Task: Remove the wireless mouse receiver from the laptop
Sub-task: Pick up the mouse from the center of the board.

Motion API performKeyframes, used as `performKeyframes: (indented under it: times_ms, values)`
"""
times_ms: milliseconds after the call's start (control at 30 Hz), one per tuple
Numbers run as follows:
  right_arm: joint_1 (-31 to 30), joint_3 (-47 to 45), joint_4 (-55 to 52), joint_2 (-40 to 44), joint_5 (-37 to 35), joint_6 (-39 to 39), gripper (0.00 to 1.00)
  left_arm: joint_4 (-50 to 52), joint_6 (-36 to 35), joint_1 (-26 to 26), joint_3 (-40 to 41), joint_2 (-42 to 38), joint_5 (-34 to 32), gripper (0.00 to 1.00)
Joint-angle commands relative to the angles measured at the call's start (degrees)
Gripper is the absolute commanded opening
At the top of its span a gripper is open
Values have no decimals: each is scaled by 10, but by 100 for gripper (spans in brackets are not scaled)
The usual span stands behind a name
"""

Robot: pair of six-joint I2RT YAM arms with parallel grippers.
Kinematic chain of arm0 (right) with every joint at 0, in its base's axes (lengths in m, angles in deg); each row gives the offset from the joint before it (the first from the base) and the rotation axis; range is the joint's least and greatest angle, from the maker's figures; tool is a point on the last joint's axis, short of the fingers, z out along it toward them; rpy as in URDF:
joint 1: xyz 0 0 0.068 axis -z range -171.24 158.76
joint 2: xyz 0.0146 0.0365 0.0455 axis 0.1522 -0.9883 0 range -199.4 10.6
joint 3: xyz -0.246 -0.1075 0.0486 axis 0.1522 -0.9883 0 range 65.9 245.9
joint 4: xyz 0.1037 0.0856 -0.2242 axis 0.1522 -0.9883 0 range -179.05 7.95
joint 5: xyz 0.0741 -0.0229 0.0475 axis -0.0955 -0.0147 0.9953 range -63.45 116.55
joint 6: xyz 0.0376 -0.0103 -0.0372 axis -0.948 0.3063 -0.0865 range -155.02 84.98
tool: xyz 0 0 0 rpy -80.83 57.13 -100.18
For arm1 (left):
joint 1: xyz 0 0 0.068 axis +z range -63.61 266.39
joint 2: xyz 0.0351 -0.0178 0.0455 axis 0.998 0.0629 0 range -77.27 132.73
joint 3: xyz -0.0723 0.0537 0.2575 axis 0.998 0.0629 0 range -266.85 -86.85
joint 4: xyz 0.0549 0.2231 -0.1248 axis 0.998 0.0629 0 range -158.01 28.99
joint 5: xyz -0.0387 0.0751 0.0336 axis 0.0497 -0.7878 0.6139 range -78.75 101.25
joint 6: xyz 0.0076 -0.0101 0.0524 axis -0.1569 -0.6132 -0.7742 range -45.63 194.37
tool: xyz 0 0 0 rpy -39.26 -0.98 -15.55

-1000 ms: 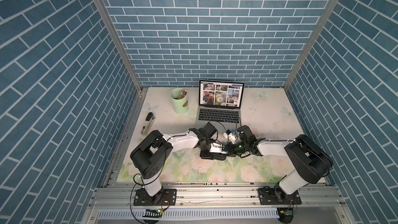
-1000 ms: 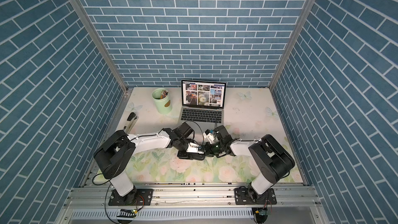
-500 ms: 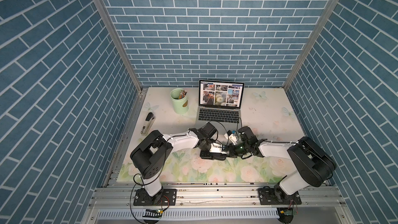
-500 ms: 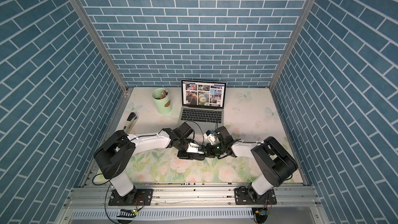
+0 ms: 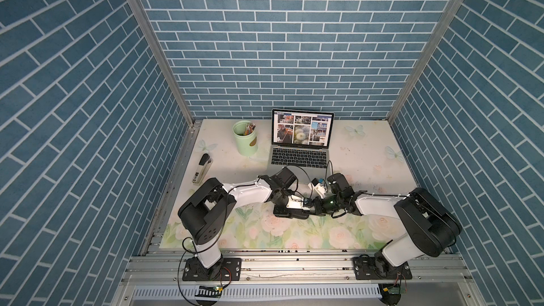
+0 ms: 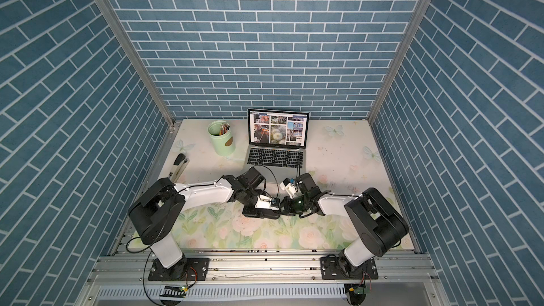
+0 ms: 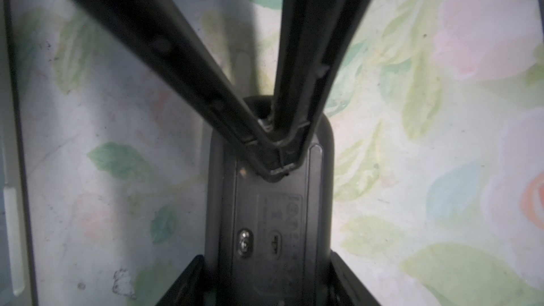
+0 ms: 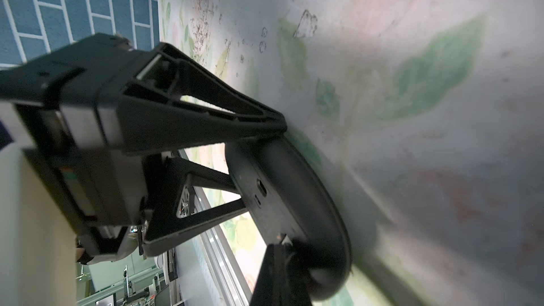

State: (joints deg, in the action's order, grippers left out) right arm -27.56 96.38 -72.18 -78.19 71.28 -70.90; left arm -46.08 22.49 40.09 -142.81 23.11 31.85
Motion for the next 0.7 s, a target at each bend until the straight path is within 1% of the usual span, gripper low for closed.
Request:
performKeyframes:
  times_ms: [0,333,500,600,667]
  values:
    - [2,-22,-57,-10,-40,24,0,22,3,-4,10,31,-16,62]
    - [2,-8,-52,-21,-41,21,0,24,5,-4,6,37,-13,62]
    - [2,-8,-63,-8,-48,25,0,23,4,-4,7,35,-13,62]
    - [3,6,-109,55,-93,44,0,23,4,-4,8,32,-14,62]
    - [6,16,-162,123,-152,66,0,23,4,-4,8,31,-14,62]
